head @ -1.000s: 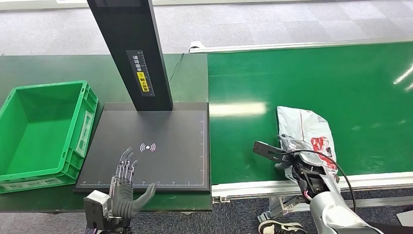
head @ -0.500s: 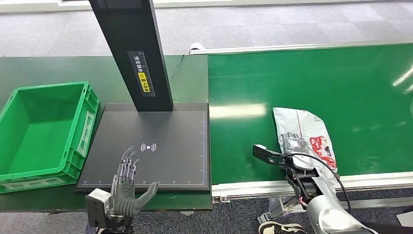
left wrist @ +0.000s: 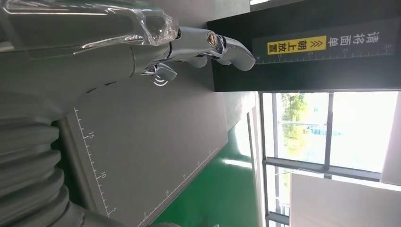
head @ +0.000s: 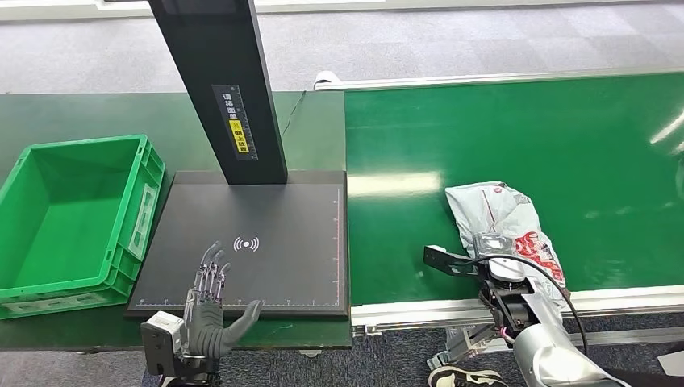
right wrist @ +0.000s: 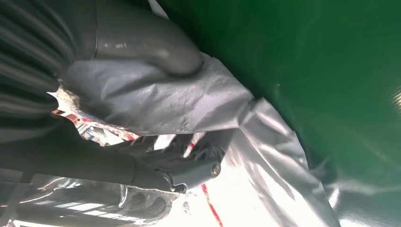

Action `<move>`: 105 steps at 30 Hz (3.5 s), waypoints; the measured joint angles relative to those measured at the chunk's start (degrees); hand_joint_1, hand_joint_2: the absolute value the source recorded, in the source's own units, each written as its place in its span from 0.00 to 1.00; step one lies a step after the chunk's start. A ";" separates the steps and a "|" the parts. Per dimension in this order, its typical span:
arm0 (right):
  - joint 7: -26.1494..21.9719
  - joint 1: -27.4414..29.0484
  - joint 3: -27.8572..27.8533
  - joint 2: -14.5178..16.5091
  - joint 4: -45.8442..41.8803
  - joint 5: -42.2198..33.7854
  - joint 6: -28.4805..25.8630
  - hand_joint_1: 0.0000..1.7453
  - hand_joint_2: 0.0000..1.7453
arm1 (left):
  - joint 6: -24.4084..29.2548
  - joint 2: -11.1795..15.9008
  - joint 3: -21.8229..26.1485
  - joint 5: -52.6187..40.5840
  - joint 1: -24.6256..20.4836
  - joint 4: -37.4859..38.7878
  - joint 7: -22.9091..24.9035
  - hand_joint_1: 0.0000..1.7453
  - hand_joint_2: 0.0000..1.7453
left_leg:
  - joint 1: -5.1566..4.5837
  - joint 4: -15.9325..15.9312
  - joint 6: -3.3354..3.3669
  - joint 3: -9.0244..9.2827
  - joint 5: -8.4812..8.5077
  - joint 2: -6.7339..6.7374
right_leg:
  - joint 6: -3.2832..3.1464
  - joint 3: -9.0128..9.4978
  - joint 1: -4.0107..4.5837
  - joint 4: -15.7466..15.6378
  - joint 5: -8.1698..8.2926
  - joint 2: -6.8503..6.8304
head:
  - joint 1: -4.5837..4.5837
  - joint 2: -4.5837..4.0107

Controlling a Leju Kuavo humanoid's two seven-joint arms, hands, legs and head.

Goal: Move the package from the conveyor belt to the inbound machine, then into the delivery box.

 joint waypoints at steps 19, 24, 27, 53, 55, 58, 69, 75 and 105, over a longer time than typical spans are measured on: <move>-4.23 0.95 -2.65 1.66 -0.36 -3.38 -13.84 1.00 1.00 | 0.20 0.39 -0.25 0.18 -0.35 1.23 -0.37 0.00 1.00 | 0.04 -0.01 0.00 -0.42 -0.01 0.01 | 0.03 -0.30 0.00 0.03 -0.02 0.00 | -0.01 0.00; -8.25 -0.06 -4.76 2.66 -1.29 -5.67 -24.38 1.00 1.00 | 0.20 0.45 -0.11 0.07 0.18 1.23 -0.91 0.00 1.00 | 0.05 -0.01 0.00 -0.58 0.01 -0.01 | 0.02 -0.44 0.00 0.07 -0.01 -0.02 | 0.00 0.00; -13.88 -2.11 -6.97 3.18 -2.88 -8.74 -32.18 1.00 1.00 | 0.19 0.46 0.02 -0.20 0.47 1.23 -1.62 0.00 1.00 | 0.04 0.00 0.00 -0.59 0.03 0.01 | 0.01 -0.51 0.00 0.07 0.00 -0.01 | 0.00 0.00; -44.00 3.34 -0.36 15.46 -27.66 -52.31 -16.67 1.00 1.00 | 1.76 0.24 0.11 -1.12 0.70 1.52 -3.06 0.00 1.00 | 0.11 -0.02 -0.07 -0.68 0.09 0.01 | -0.02 -0.66 0.07 0.09 0.00 -0.04 | 0.02 0.01; -44.03 3.37 1.09 15.50 -27.94 -53.50 -15.01 1.00 1.00 | 1.74 0.24 0.11 -1.14 0.69 1.53 -3.06 0.00 1.00 | 0.09 -0.02 -0.06 -0.69 0.08 0.03 | -0.01 -0.66 0.04 0.09 0.01 -0.01 | 0.02 0.01; -44.82 3.31 3.70 16.42 -27.80 -55.93 -7.97 1.00 1.00 | 1.66 0.24 0.11 -1.21 0.66 1.54 -3.06 0.00 1.00 | 0.08 -0.02 -0.07 -0.71 0.08 0.05 | -0.01 -0.67 0.02 0.09 0.01 0.01 | 0.02 0.01; -49.56 0.60 12.19 21.31 -22.73 -64.60 2.92 1.00 1.00 | 1.80 0.26 0.09 -1.31 0.56 1.64 -3.08 0.00 1.00 | 0.19 -0.02 -0.11 -0.73 0.10 0.05 | -0.03 -0.72 0.14 0.10 0.01 0.01 | 0.02 0.00; -49.72 0.00 13.50 21.62 -21.70 -67.67 4.72 1.00 1.00 | 2.16 0.29 0.09 -1.25 0.56 1.97 -3.24 0.00 1.00 | 0.18 -0.01 -0.11 -0.76 0.10 0.05 | -0.03 -0.73 0.13 0.09 0.01 0.01 | 0.01 0.01; -25.80 -12.74 14.44 26.43 -2.89 -72.88 3.67 1.00 1.00 | 5.49 0.33 -1.75 -2.30 -1.17 1.94 -1.30 0.00 1.00 | 0.19 -0.01 -0.15 -0.74 0.13 0.05 | -0.09 -0.77 0.16 0.09 0.06 0.03 | 0.01 0.01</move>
